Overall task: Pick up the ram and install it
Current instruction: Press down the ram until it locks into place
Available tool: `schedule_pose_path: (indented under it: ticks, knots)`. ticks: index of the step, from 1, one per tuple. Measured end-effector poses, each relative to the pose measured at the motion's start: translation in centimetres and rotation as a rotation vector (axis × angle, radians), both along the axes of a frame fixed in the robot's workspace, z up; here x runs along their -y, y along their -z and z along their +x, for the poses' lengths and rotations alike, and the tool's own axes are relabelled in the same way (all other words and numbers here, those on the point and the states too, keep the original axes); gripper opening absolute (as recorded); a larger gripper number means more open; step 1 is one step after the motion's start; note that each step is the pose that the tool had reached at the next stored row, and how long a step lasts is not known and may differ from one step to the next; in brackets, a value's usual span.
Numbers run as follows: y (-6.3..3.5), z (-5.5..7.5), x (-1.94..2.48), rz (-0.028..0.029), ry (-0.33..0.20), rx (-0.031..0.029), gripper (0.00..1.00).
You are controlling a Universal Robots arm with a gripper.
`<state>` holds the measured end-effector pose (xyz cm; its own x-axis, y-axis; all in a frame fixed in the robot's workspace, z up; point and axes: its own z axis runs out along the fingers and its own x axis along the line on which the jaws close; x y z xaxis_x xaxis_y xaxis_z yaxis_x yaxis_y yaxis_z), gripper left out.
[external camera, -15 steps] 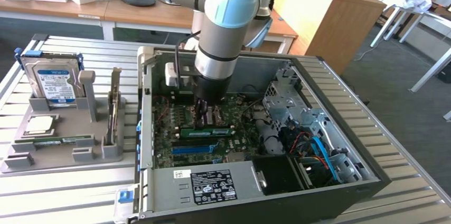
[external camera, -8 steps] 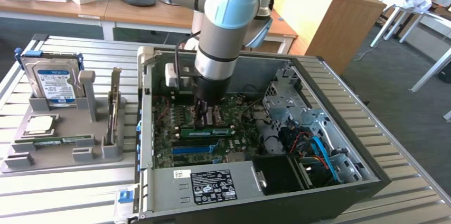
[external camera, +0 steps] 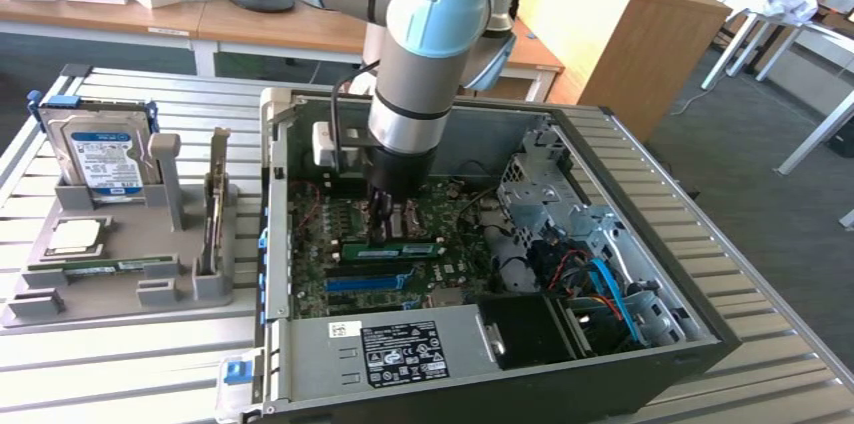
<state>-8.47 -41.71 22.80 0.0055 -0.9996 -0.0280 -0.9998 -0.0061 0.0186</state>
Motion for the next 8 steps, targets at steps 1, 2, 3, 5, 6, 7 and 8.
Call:
schedule_pose_path:
  ticks: [1, 2, 3, 5, 6, 7, 8]
  knots:
    - [0.05, 0.00, 0.01, -0.0001, 0.000, 0.0000, 0.10]
    - [0.10, -0.01, 0.01, -0.0002, 0.000, -0.0001, 0.10]
    - [0.14, -0.01, 0.02, -0.0005, 0.000, -0.0002, 0.10]
    - [0.16, -0.01, 0.03, -0.0005, 0.000, -0.0003, 0.10]
    - [0.17, -0.01, 0.02, -0.0004, 0.000, -0.0002, 0.10]
    - [0.17, 0.00, 0.02, -0.0003, 0.000, -0.0001, 0.10]
    - [0.19, 0.00, 0.02, -0.0002, 0.000, 0.0000, 0.10]
